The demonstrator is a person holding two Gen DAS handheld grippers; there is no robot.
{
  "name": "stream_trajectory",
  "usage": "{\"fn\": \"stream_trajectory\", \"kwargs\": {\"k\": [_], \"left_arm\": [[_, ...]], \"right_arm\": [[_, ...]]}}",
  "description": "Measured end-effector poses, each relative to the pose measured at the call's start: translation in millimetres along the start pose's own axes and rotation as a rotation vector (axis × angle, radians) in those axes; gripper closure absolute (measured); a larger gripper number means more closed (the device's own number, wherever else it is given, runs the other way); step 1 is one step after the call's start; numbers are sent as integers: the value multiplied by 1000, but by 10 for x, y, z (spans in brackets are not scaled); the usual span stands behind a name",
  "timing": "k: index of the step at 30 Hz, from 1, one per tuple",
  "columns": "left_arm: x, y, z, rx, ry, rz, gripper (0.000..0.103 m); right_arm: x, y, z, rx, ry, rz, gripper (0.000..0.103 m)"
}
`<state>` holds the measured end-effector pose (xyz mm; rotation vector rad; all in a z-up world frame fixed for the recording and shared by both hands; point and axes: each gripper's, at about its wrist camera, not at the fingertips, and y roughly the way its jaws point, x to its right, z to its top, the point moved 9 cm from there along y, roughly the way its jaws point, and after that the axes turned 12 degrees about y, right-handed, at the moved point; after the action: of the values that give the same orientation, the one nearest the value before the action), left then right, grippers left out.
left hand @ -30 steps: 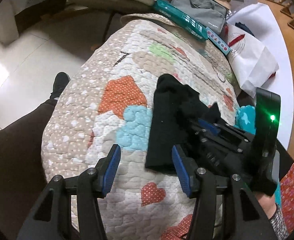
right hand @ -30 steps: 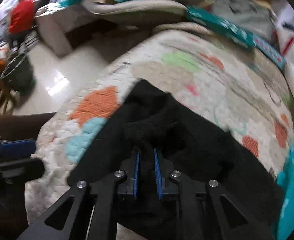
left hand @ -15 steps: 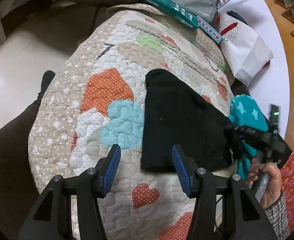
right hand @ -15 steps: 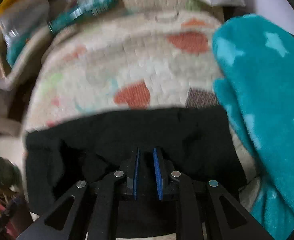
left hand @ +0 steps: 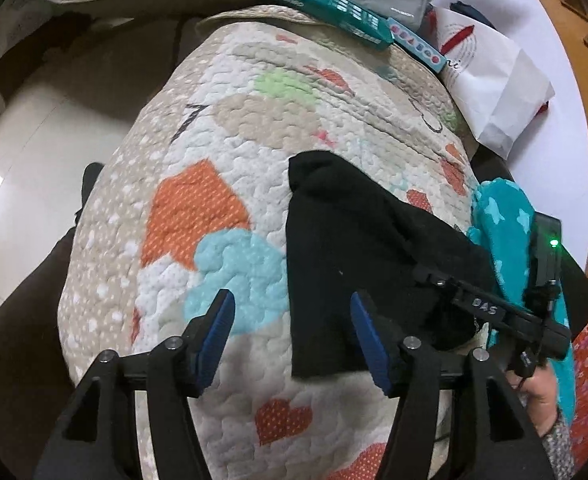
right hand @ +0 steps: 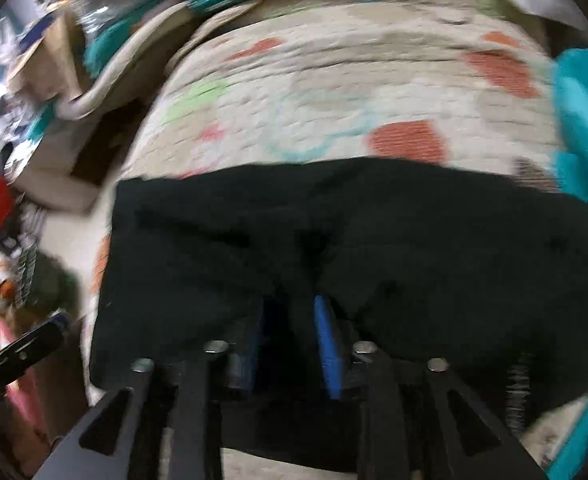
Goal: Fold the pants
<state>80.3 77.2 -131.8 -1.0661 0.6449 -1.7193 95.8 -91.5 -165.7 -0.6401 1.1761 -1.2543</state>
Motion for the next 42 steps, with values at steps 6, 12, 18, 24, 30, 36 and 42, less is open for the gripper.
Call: {"fn": "stream_trajectory", "kwargs": {"k": [6,12,18,24,30,36,42], "left_arm": [[79,353,-118,-44,-62,-59,42],[367,541,-273,-13,7,-76,43],[354,556,-313,10,60,-39,80],[299,510,-333,29,47,-61,84],[11,375,-271,51,-41,-85,86],[-359,238,-330,36,-141,-46,86],[-432,-58,-400,41,-122,-39,77]], "right_arm": [[-199,-347,244,132,-102,12,47],[-1075,-262,467,51,-294,183,45],[-1709,559,376,-170,-463,115,41],[-1813,903,198,-229,-591,-20,81],[-1994,917,407,-224,-543,7,88],[-2557,956,405,-197,-534,120,99],[-2405,532,681,-87,-421,149,91]]}}
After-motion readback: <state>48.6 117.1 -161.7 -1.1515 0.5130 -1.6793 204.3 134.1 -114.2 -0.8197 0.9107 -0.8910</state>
